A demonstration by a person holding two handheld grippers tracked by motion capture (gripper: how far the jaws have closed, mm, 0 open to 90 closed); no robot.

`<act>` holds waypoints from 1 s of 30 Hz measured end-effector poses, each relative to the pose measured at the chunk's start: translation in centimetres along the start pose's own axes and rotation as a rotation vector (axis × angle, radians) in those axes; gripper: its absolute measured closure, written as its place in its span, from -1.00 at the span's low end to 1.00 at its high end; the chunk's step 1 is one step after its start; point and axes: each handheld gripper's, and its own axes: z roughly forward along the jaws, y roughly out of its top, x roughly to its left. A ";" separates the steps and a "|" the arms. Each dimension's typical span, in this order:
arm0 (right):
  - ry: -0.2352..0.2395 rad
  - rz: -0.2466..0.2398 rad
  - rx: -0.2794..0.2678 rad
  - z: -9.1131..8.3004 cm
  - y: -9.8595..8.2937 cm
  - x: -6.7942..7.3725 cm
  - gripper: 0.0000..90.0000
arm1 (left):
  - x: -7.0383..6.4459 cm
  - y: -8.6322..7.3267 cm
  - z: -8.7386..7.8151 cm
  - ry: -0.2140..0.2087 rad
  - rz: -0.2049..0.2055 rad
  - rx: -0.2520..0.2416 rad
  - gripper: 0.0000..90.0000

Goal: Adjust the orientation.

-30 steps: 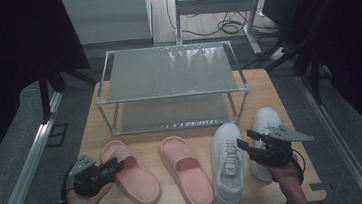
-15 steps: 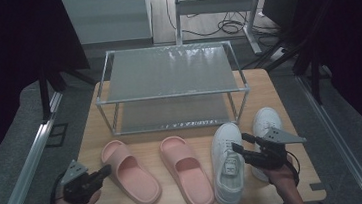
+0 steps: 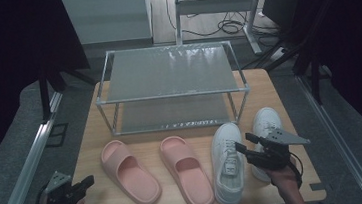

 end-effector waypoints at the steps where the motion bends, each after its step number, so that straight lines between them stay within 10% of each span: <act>1: -0.004 0.002 0.000 -0.1 0.0 0.0 -0.03 | 0.0 0.2 0.3 -0.004 0.003 -0.004 1.00; 30: -0.011 -0.005 0.002 -0.3 0.0 -0.1 -0.02 | 0.7 2.6 5.4 -0.016 0.006 0.077 1.00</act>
